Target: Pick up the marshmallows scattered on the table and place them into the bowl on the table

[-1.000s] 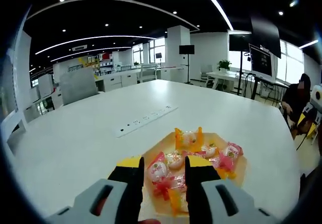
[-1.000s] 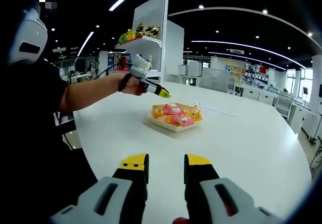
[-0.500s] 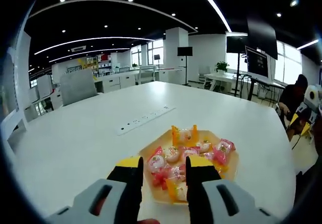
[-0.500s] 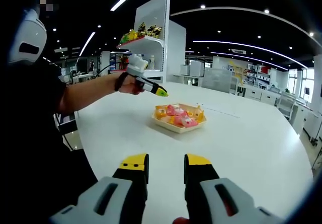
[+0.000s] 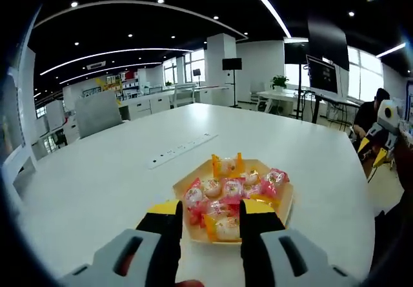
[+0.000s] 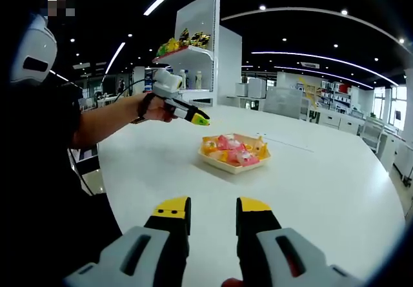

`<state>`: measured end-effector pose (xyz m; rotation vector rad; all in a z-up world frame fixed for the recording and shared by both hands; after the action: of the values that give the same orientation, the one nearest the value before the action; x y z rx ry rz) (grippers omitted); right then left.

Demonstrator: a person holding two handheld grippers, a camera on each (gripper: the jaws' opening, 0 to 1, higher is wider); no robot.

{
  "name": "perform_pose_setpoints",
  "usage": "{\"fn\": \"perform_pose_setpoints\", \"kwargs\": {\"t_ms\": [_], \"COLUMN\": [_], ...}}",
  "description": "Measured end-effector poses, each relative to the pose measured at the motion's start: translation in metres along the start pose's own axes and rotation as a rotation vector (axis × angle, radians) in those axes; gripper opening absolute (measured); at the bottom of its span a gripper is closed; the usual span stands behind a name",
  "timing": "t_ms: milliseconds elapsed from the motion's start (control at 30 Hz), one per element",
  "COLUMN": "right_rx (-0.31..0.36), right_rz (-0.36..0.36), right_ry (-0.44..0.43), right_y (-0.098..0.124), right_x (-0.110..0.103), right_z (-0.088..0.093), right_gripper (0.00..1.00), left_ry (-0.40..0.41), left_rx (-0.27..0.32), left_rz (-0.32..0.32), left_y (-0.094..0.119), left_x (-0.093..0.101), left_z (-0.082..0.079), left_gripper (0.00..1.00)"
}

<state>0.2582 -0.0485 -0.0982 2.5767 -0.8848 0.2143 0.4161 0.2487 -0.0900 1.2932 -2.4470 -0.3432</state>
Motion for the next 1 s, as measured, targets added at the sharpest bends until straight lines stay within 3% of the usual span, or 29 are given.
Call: {"fn": "perform_pose_setpoints", "kwargs": {"t_ms": [433, 1000], "right_rx": [0.004, 0.015], "right_rz": [0.001, -0.020], "right_ry": [0.006, 0.024], "right_y": [0.001, -0.010], "right_x": [-0.002, -0.006], "right_z": [-0.005, -0.017], "right_gripper": [0.29, 0.29], "left_ry": [-0.007, -0.020], "left_rx": [0.037, 0.102], "left_rz": [0.022, 0.044], "left_y": [0.026, 0.066], "left_x": [0.019, 0.028], "left_z": [0.001, -0.007], "left_gripper": [0.37, 0.38]}}
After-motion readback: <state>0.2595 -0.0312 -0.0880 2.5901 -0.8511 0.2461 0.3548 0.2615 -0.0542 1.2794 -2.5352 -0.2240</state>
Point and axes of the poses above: the point that each gripper's makers call its tool centre point, and the gripper's own axes: y roughly backward along the fingers, x roughly to its right, z roughly out of its underside, the point moved 5 cm from there along y, roughly backward along the fingers, and after that the axes turned 14 degrees about y, right-handed, at the moved point
